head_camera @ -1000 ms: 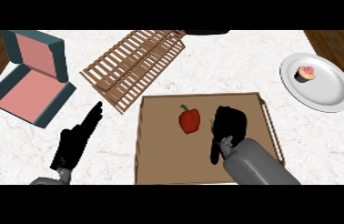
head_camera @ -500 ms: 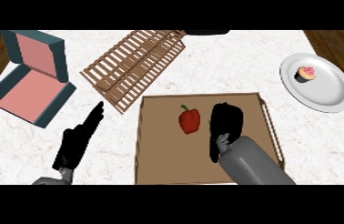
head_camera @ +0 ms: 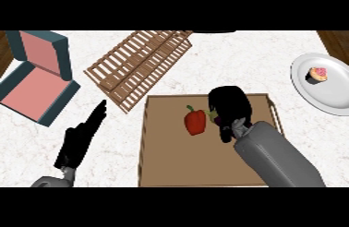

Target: Pick the eggplant from the tray and place it in the tiered shelf

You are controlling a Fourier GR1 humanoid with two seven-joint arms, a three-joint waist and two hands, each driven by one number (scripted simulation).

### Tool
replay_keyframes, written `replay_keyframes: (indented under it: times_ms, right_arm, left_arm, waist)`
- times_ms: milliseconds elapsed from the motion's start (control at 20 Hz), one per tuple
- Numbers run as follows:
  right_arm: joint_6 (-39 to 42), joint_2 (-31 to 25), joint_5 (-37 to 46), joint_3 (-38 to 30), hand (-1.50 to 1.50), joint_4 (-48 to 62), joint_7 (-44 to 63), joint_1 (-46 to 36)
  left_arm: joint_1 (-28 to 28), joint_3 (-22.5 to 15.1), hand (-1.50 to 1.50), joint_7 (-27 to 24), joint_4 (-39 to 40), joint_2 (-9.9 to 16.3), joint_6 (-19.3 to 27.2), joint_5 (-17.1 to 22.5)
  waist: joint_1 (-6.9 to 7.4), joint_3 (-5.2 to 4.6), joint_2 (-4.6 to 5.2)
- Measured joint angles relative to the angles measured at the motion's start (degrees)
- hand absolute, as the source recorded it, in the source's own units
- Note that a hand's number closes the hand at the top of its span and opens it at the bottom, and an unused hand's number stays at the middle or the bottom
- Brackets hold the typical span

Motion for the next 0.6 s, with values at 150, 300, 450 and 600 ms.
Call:
replay_keyframes:
  times_ms: [150, 300, 450, 600]
  right_arm:
    - [0.07, -5.25, -4.36, -3.34, 1.5, -0.49, -13.48, -3.02]
    - [-0.77, -9.18, -7.42, -7.74, 1.5, 0.77, -23.79, -6.32]
    - [-1.42, -11.76, -9.33, -12.32, 1.5, 2.65, -30.36, -10.52]
    - [-2.38, -12.04, -12.58, -17.61, 1.5, 4.01, -33.8, -13.93]
  left_arm:
    - [-0.47, 0.28, 0.0, 0.12, -0.04, 0.23, -0.27, 0.06]
    - [-0.07, 0.23, 0.0, -0.51, 0.78, -0.33, -0.2, -0.13]
    - [-0.3, 0.62, 0.0, -0.15, 1.02, -0.37, -0.46, -0.05]
    - [0.01, 0.38, 0.0, 0.32, 0.66, -0.85, -0.36, -0.27]
  waist:
    - [0.02, 0.05, 0.17]
    - [-0.15, 0.02, 0.12]
    - [-0.24, -0.01, 0.01]
    - [-0.36, -0.03, -0.09]
